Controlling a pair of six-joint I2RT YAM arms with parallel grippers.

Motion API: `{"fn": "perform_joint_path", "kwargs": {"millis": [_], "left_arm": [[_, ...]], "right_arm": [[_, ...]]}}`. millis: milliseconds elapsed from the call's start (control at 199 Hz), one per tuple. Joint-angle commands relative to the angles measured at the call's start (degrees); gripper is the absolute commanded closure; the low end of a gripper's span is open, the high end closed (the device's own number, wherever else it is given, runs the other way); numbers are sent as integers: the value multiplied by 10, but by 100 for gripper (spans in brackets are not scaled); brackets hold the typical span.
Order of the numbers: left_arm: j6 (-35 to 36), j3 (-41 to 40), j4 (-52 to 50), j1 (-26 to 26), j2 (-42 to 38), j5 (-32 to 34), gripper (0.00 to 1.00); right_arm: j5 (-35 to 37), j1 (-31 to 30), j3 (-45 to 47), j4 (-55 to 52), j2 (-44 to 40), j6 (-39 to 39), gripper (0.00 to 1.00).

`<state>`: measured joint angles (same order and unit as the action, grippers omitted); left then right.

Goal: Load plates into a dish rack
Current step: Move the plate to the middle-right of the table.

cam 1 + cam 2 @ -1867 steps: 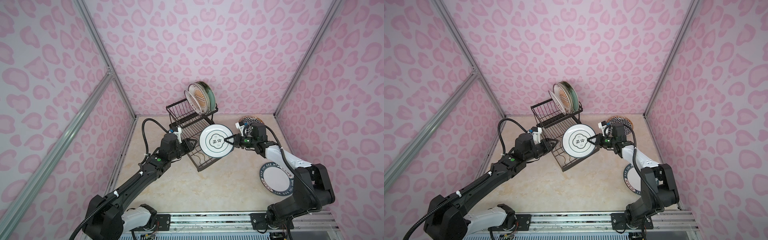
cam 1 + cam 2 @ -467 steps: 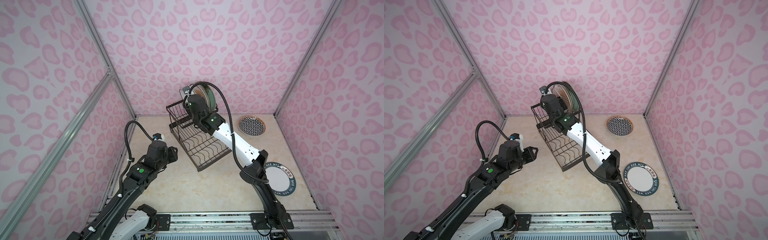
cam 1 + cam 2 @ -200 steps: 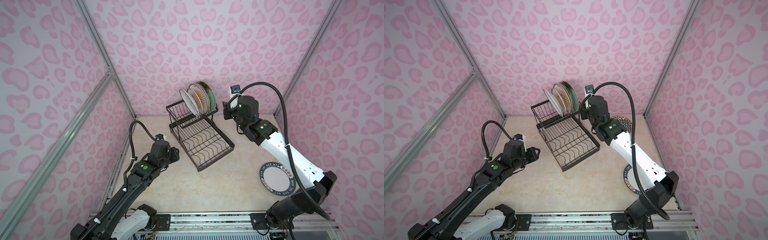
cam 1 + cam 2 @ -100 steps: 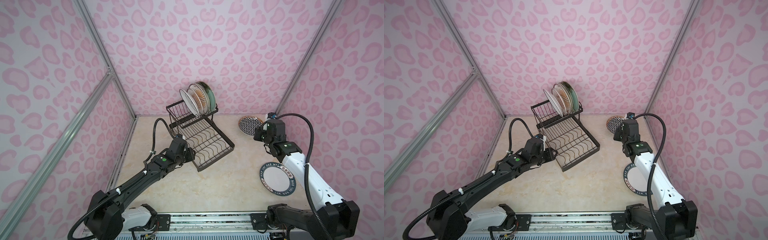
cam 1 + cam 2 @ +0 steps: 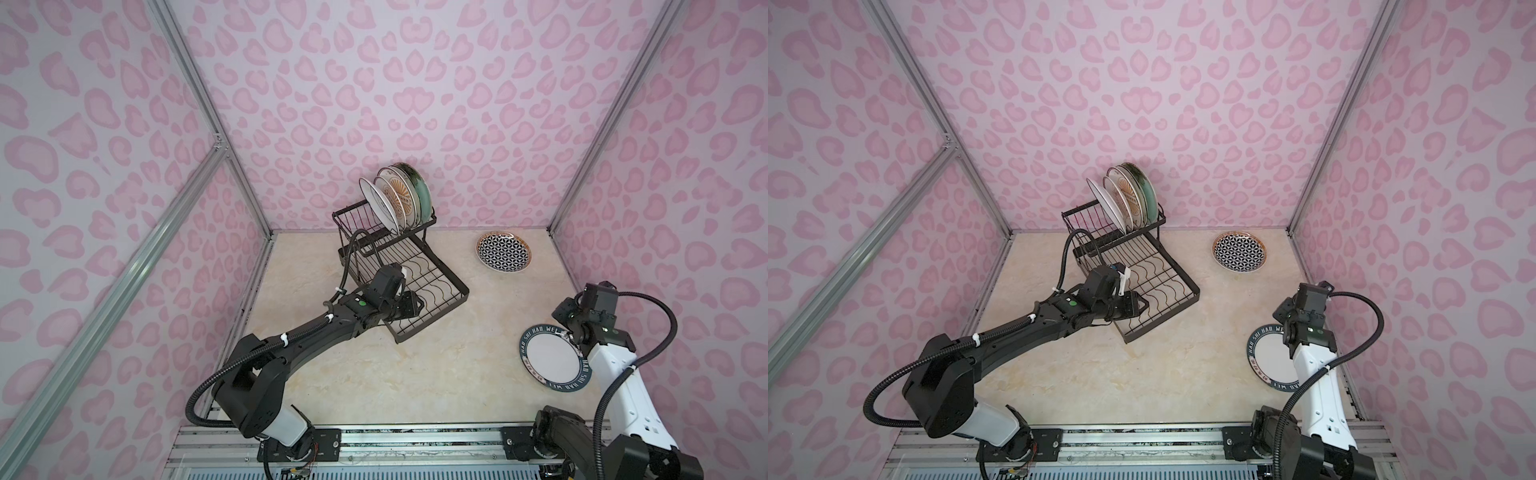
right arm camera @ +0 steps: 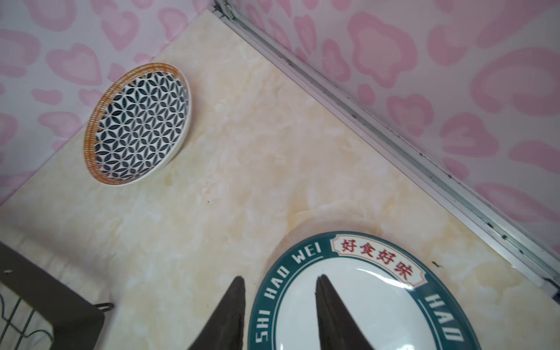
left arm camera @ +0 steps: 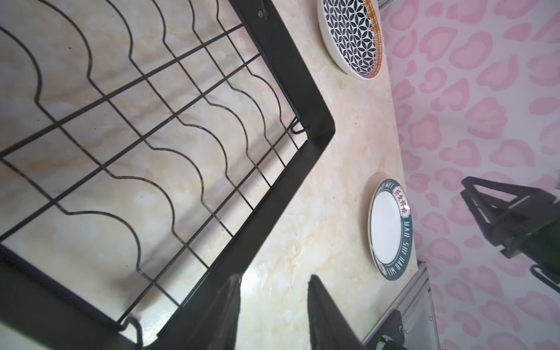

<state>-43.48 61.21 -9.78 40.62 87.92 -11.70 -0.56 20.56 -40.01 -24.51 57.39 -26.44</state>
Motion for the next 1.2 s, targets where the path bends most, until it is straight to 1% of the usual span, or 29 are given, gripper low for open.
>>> {"fn": "perform_joint_path", "kwargs": {"millis": [0,146,251,376,497,657,848,1014,1199], "left_arm": [[14,7,6,0,-5,-7,60],[21,7,-11,-1,-14,-3,60],[25,6,-20,0,-19,0,60],[27,6,-27,-1,-25,0,60],[30,9,-31,0,-27,1,60],[31,10,-32,-1,-31,0,60],[30,2,-31,-1,-40,3,60],[29,-4,-30,0,-44,6,60],[29,-4,-29,0,-47,7,60]], "right_arm": [[-19,46,30,-24,-4,-14,62],[-24,100,64,-29,-21,-23,63],[-19,126,81,-30,-30,-30,61],[-41,166,98,-30,-27,-30,60],[-50,195,109,-33,-21,-29,55],[-97,239,125,-25,-2,-34,51],[-119,272,136,-20,16,-36,48],[-131,275,138,-16,26,-35,46],[-127,279,123,-28,42,-33,45]]}}
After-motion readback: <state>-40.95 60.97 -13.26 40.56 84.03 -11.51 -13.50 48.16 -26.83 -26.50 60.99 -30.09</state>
